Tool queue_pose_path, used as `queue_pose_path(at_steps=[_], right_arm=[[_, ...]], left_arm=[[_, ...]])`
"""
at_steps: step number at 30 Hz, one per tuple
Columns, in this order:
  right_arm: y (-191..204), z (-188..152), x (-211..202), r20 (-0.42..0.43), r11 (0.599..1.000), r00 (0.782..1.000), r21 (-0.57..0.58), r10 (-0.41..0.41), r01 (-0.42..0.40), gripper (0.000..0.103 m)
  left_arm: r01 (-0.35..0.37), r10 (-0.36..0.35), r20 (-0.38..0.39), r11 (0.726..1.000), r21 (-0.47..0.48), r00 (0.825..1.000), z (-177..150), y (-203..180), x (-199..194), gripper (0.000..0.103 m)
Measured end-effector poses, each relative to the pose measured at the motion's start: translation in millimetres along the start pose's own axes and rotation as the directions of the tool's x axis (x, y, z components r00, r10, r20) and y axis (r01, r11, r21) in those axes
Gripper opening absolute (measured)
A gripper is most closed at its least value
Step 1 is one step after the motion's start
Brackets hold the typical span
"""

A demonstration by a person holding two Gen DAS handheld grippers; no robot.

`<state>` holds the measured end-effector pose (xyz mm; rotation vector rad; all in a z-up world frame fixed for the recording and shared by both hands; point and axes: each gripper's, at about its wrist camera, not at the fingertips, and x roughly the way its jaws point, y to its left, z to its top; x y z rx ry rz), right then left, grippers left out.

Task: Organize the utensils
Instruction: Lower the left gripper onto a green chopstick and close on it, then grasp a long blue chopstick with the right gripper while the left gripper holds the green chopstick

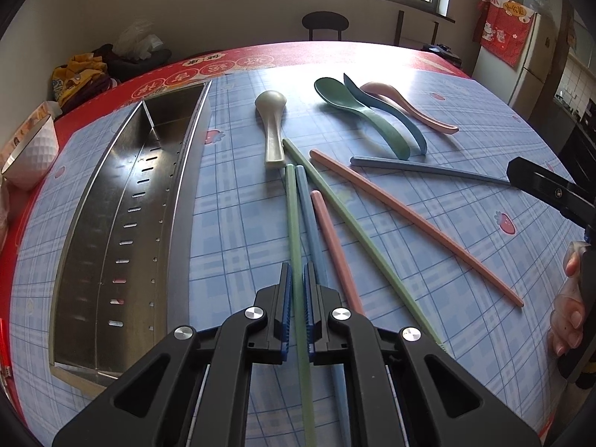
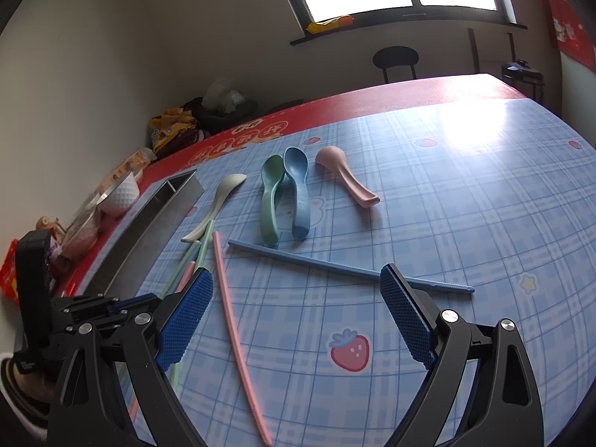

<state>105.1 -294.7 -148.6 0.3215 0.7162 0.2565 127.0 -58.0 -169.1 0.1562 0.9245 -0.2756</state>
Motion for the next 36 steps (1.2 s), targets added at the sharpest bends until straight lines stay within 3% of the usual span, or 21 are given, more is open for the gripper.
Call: queue_pose_path(at_steps=[11,13,16,17,20,23,29,32,34,36], right_arm=[[2,2,13,-0.083,0.998,0.995,-0.023,0.055,-0.057,0.088],[7,3,21,-0.14,0.995,0.987,-0.049,0.078,-0.086,0.073],[11,4,32,-0.212,0.993,0.975,-0.076,0.072,-0.09,0.072],[13,6,34,-0.228,0.992,0.972,-0.099,0.06,-0.084,0.072],[26,11,38,-0.218,0.963,0.972,-0.267,-0.09,0.03,0.072],[29,20,46,-0.226,0.933,0.962,-0.355,-0.152,0.064,0.071],[22,31,79,-0.303,0.924,0.932,-0.375,-0.198,0.074,0.05],[24,33,85,-0.311,0.926,0.933,-0.374,-0.182,0.056,0.044],[24,33,84,-0.315,0.932,0.931,-0.358,-0.182,0.061,0.028],[22,32,80,-0.332,0.941,0.927,-0.333,-0.176,0.06,0.02]], left_arm=[[-0.019,0.02,0.05,1.0,-0.01,0.999,-23,-3,-15,0.006],[-0.023,0.024,0.054,1.0,-0.006,0.998,-24,-4,-15,0.006],[0.006,-0.004,0.055,1.0,-0.029,0.998,-24,-2,-16,0.006],[0.014,-0.013,0.056,0.999,-0.035,0.998,-24,-1,-16,0.006],[0.019,-0.017,0.057,0.999,-0.038,0.998,-25,-1,-17,0.006],[0.022,-0.019,0.057,0.999,-0.04,0.998,-25,-2,-17,0.006],[0.041,-0.038,0.058,0.998,-0.055,0.998,-25,3,-18,0.006],[0.06,-0.056,0.059,0.996,-0.069,0.997,-25,8,-18,0.006],[0.067,-0.063,0.06,0.995,-0.074,0.996,-25,9,-18,0.006],[0.071,-0.067,0.061,0.994,-0.077,0.996,-25,10,-18,0.006]])
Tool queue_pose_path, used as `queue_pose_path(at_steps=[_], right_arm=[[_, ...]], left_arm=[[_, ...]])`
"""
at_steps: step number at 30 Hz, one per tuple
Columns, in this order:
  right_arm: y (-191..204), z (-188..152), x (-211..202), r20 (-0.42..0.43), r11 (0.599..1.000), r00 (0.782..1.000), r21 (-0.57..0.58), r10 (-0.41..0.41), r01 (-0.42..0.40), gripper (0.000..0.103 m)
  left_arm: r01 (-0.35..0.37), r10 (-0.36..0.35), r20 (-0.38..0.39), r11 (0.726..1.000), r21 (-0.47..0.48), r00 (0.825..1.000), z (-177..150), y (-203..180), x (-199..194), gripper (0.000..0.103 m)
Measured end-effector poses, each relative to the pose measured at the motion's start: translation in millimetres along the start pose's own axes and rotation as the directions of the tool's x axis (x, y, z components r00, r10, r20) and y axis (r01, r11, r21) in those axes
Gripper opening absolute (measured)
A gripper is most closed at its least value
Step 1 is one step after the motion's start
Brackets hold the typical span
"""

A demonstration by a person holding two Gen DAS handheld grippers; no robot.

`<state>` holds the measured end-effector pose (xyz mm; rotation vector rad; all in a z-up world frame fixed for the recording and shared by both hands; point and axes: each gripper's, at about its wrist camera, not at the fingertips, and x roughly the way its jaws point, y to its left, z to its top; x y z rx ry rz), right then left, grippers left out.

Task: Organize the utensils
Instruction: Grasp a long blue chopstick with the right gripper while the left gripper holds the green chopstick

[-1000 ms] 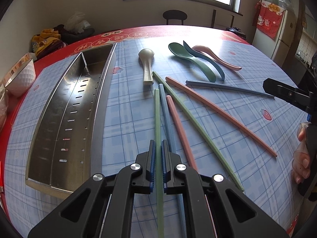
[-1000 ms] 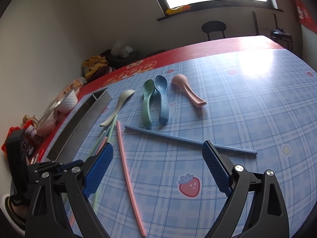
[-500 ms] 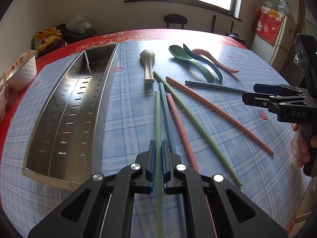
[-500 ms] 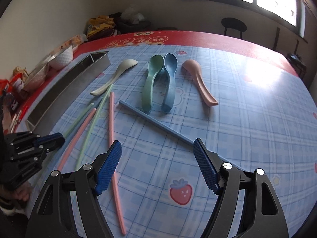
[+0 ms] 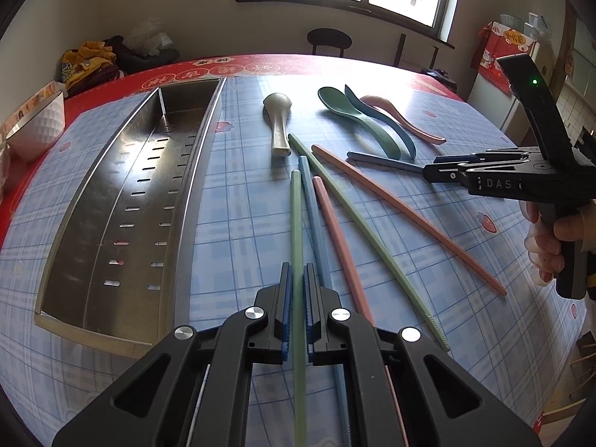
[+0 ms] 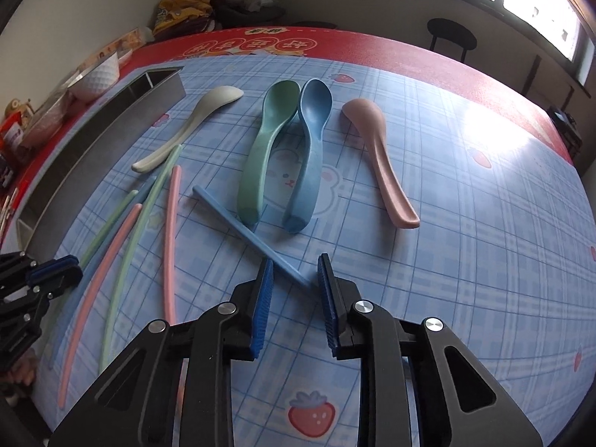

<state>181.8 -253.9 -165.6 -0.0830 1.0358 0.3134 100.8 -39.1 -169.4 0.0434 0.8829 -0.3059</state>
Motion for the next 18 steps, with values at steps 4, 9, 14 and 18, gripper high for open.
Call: queue_pose_path(at_steps=[4,9,14,18], right_arm=[[-1,-15,-10,-0.047,0.997,0.998,0.066,0.051,-0.048,0.012],[17,-22,-15,-0.067,1.0,0.998,0.027,0.013,-0.011,0.012],[23,-13,-10,-0.045,1.0,0.999,0.002,-0.005,0.005,0.012],[24,-16,-11,-0.023,1.0,1.0,-0.008,-0.016,0.016,0.012]], left_arm=[[0.005,-0.005,0.0,1.0,-0.003,1.0,0,1,0,0.006],[0.008,-0.008,0.0,1.0,0.002,1.0,0,2,1,0.006],[0.014,-0.014,0.0,1.0,-0.003,1.0,0,2,1,0.006],[0.017,-0.017,0.001,1.0,-0.004,1.0,0,3,1,0.006]])
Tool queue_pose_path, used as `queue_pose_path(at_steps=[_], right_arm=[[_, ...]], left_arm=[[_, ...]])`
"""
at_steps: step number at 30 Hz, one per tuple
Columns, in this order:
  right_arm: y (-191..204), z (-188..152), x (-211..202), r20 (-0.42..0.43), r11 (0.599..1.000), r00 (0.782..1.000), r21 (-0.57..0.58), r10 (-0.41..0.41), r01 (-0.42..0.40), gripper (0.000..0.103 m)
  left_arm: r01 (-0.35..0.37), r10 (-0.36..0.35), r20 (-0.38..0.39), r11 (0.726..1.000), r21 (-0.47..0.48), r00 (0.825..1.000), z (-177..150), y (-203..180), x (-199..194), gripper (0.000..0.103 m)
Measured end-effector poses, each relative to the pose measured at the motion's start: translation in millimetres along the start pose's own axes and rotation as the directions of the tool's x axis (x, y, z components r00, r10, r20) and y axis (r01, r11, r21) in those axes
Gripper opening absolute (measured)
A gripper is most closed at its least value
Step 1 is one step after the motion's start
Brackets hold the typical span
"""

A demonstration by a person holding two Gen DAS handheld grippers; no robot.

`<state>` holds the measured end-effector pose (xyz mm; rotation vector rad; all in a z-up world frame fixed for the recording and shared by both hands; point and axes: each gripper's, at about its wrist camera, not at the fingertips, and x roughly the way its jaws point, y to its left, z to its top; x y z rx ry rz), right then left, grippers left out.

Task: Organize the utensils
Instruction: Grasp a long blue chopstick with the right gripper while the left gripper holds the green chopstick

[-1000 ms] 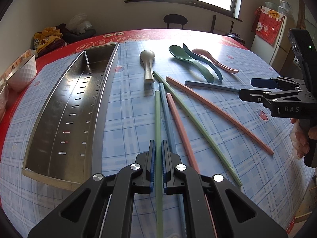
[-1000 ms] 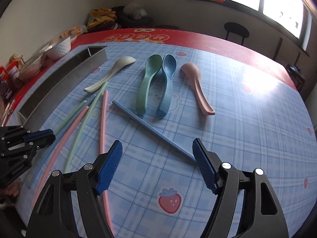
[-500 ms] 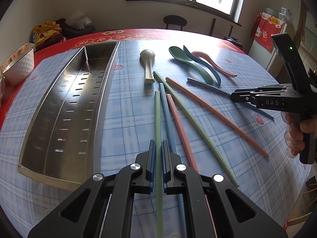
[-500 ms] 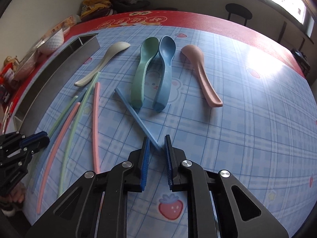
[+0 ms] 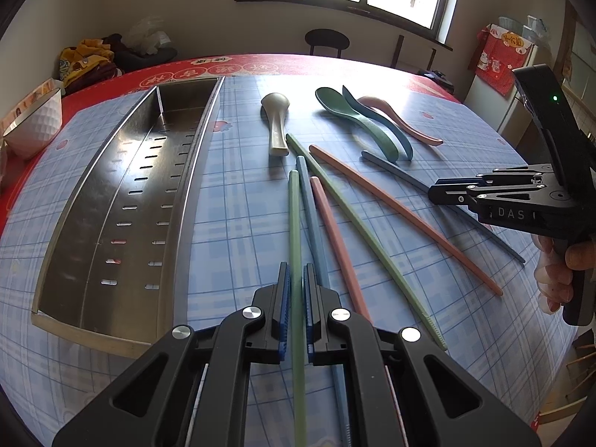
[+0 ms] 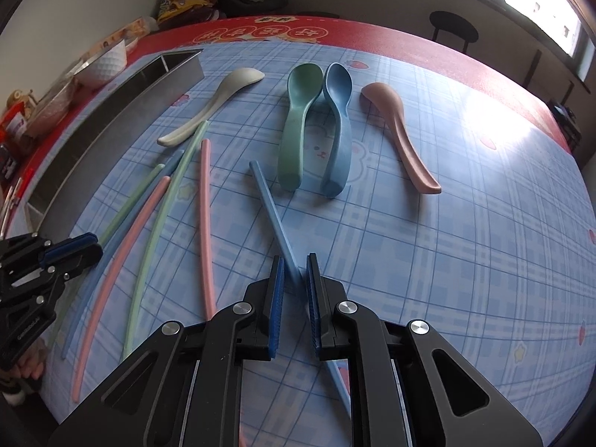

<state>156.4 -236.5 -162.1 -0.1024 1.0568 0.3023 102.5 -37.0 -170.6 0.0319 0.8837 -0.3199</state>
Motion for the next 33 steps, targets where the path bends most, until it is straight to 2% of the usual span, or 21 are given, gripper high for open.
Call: queue_pose_path(at_steps=[4,7,9,12,14,17,18,22,33], right_arm=[[-2,-5,-2,0.042,0.999,0.999,0.026,0.024,-0.025,0.009],[-5,-11,-6,0.064,0.992,0.994,0.087,0.087,-0.093,0.006],[-4,-15,-16,0.124,0.985,0.984,0.107,0.124,-0.138,0.006],[-7,-19,-32,0.243,0.953,0.949,0.172,0.203,-0.248,0.006],[-9,-21,-38,0.318,0.93,0.922,0.215,0.223,-0.299,0.006],[-15,-22,-37,0.378,0.893,0.896,0.283,0.232,-0.35,0.006],[-15,-21,-36,0.391,0.886,0.891,0.294,0.231,-0.359,0.006],[-14,-22,-34,0.414,0.895,0.893,0.309,0.176,-0.32,0.006],[-18,-31,-30,0.44,0.885,0.877,0.307,0.193,-0.349,0.006]], left_arm=[[0.001,-0.001,0.0,1.0,0.0,1.0,-1,0,0,0.006],[0.0,0.0,0.0,1.0,0.001,1.0,0,0,0,0.007],[0.002,-0.002,0.0,1.0,-0.001,1.0,0,0,0,0.007],[0.0,0.0,0.0,1.0,0.002,1.0,0,0,0,0.007],[-0.006,0.006,0.0,1.0,0.006,1.0,-1,0,0,0.007],[-0.008,0.008,-0.001,1.0,0.009,1.0,0,0,0,0.007],[-0.008,0.008,-0.001,1.0,0.009,1.0,0,-1,0,0.007],[-0.007,0.007,-0.001,1.0,0.008,1.0,0,0,0,0.008],[-0.028,0.028,-0.001,0.999,0.025,1.0,0,-3,1,0.009]])
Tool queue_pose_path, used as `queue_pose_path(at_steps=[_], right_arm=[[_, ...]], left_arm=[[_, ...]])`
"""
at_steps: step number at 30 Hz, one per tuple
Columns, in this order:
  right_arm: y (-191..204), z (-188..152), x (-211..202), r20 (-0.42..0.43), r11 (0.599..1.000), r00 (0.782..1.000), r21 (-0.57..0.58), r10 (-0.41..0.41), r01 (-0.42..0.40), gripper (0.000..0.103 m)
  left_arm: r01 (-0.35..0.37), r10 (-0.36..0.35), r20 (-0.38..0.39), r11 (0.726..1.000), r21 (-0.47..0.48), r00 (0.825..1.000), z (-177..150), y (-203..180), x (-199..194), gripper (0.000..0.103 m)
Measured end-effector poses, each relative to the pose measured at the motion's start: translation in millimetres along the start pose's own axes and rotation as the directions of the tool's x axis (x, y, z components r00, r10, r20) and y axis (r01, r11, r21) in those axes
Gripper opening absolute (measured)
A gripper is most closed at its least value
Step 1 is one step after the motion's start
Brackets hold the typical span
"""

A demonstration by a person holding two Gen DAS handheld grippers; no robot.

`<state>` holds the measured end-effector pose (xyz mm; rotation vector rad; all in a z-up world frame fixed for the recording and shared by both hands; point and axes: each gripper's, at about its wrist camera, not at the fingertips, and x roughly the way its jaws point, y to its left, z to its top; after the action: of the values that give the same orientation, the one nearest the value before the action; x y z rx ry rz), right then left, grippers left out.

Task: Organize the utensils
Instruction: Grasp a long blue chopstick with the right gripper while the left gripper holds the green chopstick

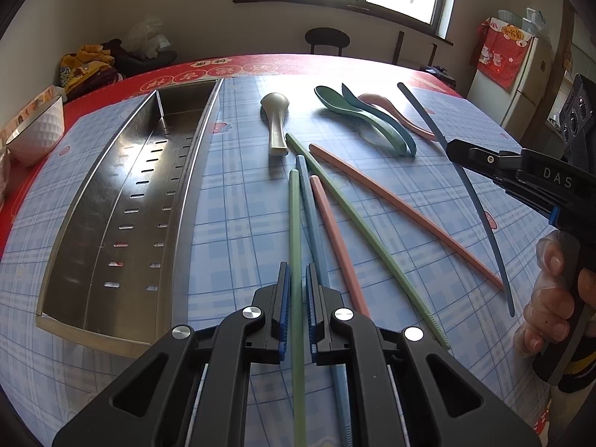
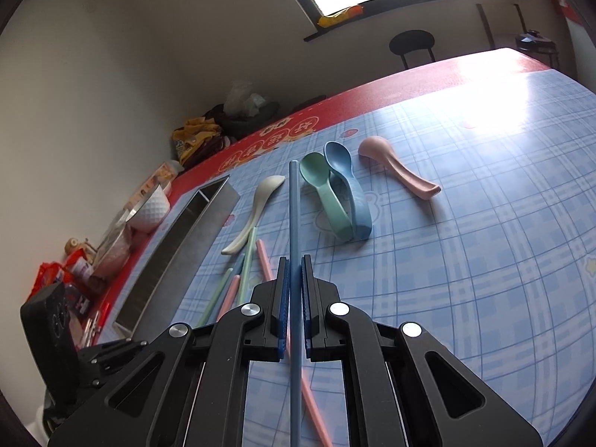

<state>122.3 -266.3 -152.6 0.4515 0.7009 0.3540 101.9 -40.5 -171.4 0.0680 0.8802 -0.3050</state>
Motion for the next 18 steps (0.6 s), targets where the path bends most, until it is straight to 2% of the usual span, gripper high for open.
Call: queue_pose_path(at_steps=[7,13,16,18], right_arm=[[6,-3,-4,0.014,0.999,1.0,-0.043,0.008,-0.007,0.006],[0,-3,-5,0.016,0.999,1.0,-0.018,0.027,-0.026,0.006],[-4,-3,-6,0.019,0.999,0.999,-0.004,0.037,-0.037,0.006],[-4,-3,-6,0.02,0.999,0.999,0.001,0.04,-0.04,0.006]], left_arm=[[-0.013,0.013,0.0,1.0,0.011,1.0,0,-3,0,0.008],[-0.022,0.022,0.009,1.0,-0.001,1.0,0,-2,-2,0.006],[0.027,-0.026,0.042,0.999,-0.029,0.999,-1,5,-9,0.006],[0.03,-0.029,0.046,0.999,-0.026,0.999,0,5,-12,0.006]])
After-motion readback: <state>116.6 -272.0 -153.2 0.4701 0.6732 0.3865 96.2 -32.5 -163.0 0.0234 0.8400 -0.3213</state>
